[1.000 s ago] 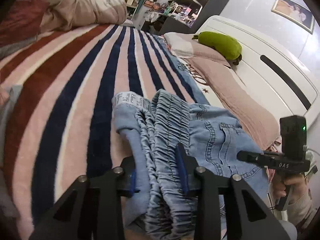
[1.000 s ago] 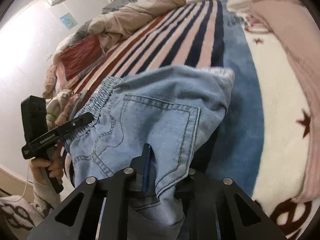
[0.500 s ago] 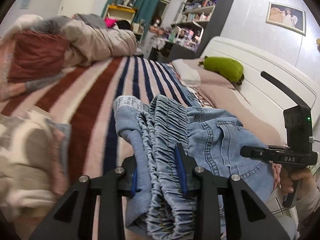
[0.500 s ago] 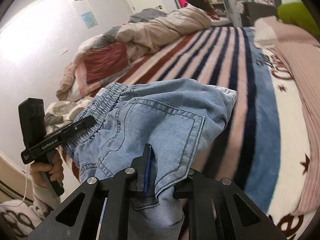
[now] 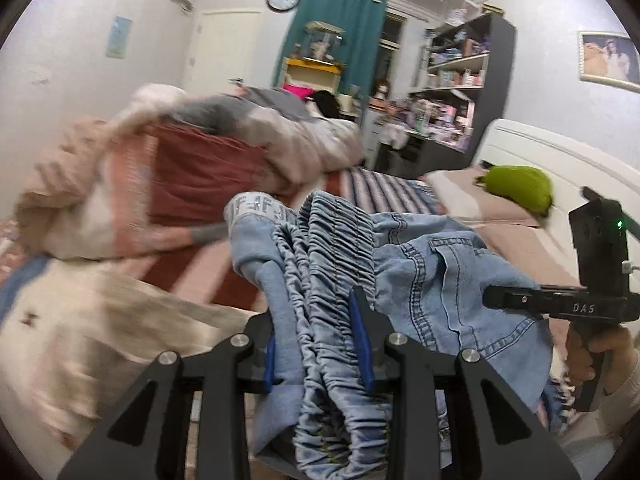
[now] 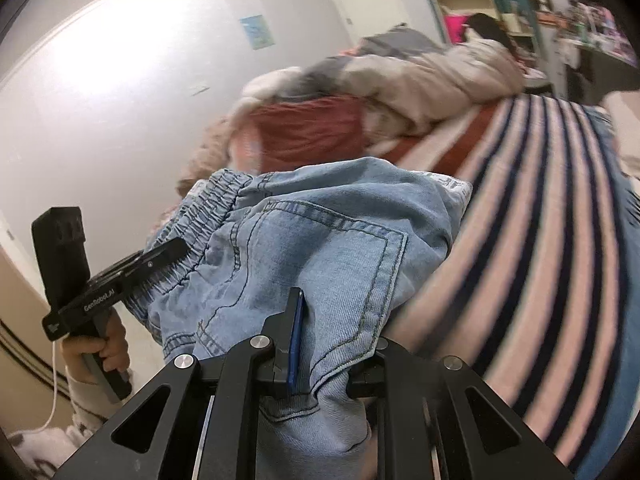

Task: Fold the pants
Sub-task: 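Lift the jeans bundle with both grippers and carry it toward the bed corner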

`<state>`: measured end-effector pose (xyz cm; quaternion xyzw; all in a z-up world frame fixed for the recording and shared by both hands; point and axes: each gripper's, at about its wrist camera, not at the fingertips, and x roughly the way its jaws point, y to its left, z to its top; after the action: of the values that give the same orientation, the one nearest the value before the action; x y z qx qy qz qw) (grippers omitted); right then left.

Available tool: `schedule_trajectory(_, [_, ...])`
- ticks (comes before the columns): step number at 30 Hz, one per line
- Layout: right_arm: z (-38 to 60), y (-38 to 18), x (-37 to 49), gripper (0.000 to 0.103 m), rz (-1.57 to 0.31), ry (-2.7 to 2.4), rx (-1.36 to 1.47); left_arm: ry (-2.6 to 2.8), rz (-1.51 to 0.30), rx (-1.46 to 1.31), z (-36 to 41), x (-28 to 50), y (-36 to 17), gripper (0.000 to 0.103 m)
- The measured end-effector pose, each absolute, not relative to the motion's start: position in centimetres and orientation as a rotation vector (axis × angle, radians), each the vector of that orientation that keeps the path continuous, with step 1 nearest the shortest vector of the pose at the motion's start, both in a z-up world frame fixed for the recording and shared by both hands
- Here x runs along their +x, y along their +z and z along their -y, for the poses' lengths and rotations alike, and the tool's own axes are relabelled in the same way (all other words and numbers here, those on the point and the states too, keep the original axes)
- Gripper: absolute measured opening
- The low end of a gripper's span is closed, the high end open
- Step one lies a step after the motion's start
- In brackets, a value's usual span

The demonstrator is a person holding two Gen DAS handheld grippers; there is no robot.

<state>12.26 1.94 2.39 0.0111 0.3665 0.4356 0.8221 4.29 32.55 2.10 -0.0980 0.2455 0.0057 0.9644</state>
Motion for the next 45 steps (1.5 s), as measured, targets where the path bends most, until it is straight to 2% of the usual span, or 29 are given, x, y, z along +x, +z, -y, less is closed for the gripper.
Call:
schedule_trajectory(8, [-11.9, 2.9, 12.8, 0.01, -0.767, 1.072, -0.032, 0.187, -0.525, -0.151, -39.7, 3.3, 3.2, 0.028])
schedule_trajectory(15, [-18.3, 1.2, 12.7, 0.01, -0.788, 1.157, -0.075, 0.253, -0.6, -0.201, -44.0, 3.0, 0.7, 0.028])
schedule_trajectory(22, [-20.1, -3.3, 13.4, 0.011, -0.88, 1.162, -0.089, 0.282, -0.655, -0.188, -45.5, 3.0, -1.9, 0.03])
schedule_trajectory(29, [-20.3, -5.5, 14.3, 0.017, -0.914, 1.138, -0.093, 0.284, -0.661, -0.2, -45.9, 3.2, -2.7, 0.032])
schedule_trajectory(36, [-20.0, -5.3, 14.0, 0.02, -0.906, 1.139, -0.098, 0.296, -0.662, -0.193, -46.0, 3.2, -2.7, 0.035])
schedule_trajectory(40, [-19.6, -4.7, 13.6, 0.022, -0.888, 1.139, -0.113, 0.314, -0.656, -0.218, -46.2, 3.0, -2.2, 0.04])
schedule_trajectory(45, [-18.1, -3.4, 13.0, 0.028, -0.88, 1.131, -0.126, 0.388, -0.624, -0.144, -44.7, 1.9, -0.1, 0.043])
